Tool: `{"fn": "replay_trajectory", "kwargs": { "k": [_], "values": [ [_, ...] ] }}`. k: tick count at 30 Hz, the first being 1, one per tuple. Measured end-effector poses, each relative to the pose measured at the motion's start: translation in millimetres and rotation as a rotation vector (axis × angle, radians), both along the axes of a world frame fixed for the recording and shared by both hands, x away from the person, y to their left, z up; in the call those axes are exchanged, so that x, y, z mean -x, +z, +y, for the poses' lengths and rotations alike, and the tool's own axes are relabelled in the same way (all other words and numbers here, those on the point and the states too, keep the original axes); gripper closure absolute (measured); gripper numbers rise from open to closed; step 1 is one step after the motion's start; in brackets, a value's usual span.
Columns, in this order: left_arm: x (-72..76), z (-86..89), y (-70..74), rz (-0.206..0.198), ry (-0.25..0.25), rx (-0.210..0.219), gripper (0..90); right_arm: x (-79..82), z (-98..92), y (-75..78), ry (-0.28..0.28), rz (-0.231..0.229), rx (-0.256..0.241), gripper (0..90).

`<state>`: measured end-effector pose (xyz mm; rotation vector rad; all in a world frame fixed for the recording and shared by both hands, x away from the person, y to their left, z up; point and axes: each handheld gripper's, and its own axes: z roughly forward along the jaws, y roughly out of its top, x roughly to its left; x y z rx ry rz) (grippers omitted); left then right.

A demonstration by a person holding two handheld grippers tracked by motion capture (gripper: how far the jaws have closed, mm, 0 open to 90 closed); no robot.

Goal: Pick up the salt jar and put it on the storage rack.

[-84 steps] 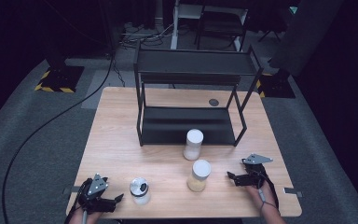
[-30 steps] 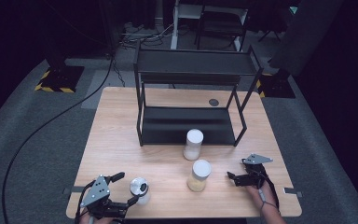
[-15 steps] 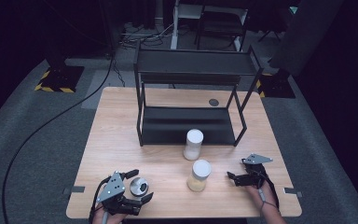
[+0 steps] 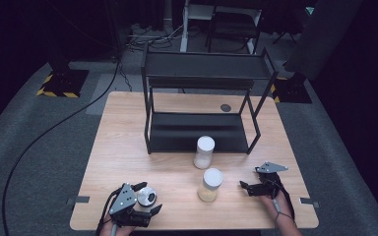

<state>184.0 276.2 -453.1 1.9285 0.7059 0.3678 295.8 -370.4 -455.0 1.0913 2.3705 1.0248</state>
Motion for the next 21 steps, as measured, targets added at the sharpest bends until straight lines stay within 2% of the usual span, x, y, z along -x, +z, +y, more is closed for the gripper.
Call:
{"fn": "replay_trajectory", "kwargs": {
  "k": [12, 15, 18, 21],
  "values": [
    [-4.4, -4.0, -7.1, 0.046, 0.012, -0.064, 19.3, -0.1, -0.3, 0.1, 0.004, 0.000, 0.000, 6.5],
    [-5.0, -3.5, -8.4, 0.050, 0.013, -0.067, 22.3, -0.1, -0.4, 0.1, 0.005, 0.000, 0.000, 6.5],
    [-5.2, -3.3, -9.1, 0.050, 0.010, -0.077, 29.0, -0.1, -0.4, 0.1, 0.005, 0.000, 0.000, 6.5],
    [-4.8, -4.7, -7.1, 0.042, 0.008, -0.092, 29.8, -0.1, -0.4, 0.1, 0.005, 0.000, 0.000, 6.5]
  ]
}}
